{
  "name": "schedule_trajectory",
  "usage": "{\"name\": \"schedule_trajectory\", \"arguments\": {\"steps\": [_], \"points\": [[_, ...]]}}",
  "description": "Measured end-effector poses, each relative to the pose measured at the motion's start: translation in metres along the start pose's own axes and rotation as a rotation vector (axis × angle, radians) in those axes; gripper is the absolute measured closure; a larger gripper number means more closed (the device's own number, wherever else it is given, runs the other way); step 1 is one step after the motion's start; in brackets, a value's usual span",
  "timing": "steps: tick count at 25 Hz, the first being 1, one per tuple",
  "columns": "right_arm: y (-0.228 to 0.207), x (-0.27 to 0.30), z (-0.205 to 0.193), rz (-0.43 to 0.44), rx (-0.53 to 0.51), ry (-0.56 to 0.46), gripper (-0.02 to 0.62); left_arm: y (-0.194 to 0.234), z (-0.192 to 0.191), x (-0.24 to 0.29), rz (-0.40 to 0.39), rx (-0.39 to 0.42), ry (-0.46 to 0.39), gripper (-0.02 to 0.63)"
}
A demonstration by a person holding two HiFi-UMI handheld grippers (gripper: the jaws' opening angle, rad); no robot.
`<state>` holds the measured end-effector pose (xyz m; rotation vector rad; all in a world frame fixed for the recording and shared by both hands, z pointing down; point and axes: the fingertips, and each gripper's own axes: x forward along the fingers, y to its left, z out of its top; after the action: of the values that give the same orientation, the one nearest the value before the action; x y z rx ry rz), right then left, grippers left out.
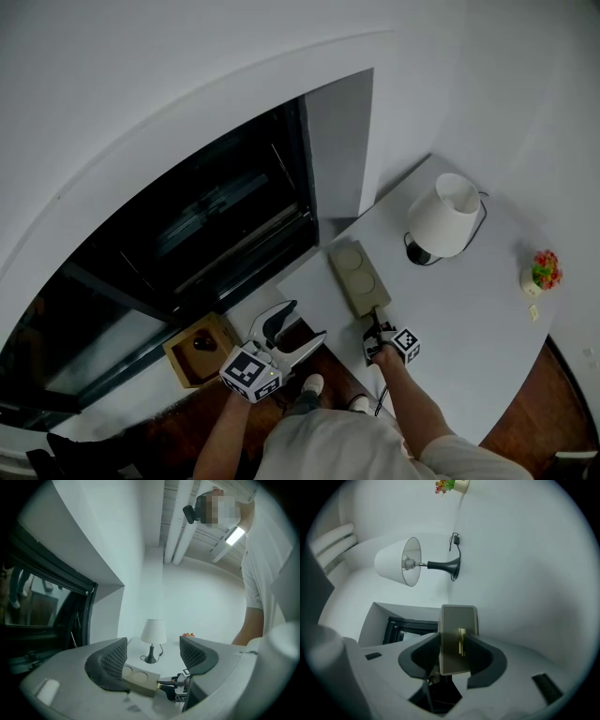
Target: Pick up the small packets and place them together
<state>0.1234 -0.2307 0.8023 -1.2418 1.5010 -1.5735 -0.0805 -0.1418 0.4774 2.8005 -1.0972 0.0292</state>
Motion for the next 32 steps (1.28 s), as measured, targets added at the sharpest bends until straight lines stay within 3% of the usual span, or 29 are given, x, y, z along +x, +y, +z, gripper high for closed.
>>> {"name": "schedule_trajectory", "arguments": {"steps": [10, 26, 32], "points": [[-0.002, -0.020, -0.005, -0.011, 0.014, 0.011, 0.454, -0.013, -0.001, 0.005, -0.033, 0.002, 0.001, 0.255], [-0.036, -0.197, 0.004, -0.066, 0.009, 0.000, 0.453, -0.077, -0.013, 0.044, -0.213, -0.010, 0.002, 0.255], [-0.036, -0.206, 0.005, -0.084, -0.065, -0.012, 0.453, -0.098, -0.017, 0.050, -0.258, -0.017, 0.002, 0.255]]}}
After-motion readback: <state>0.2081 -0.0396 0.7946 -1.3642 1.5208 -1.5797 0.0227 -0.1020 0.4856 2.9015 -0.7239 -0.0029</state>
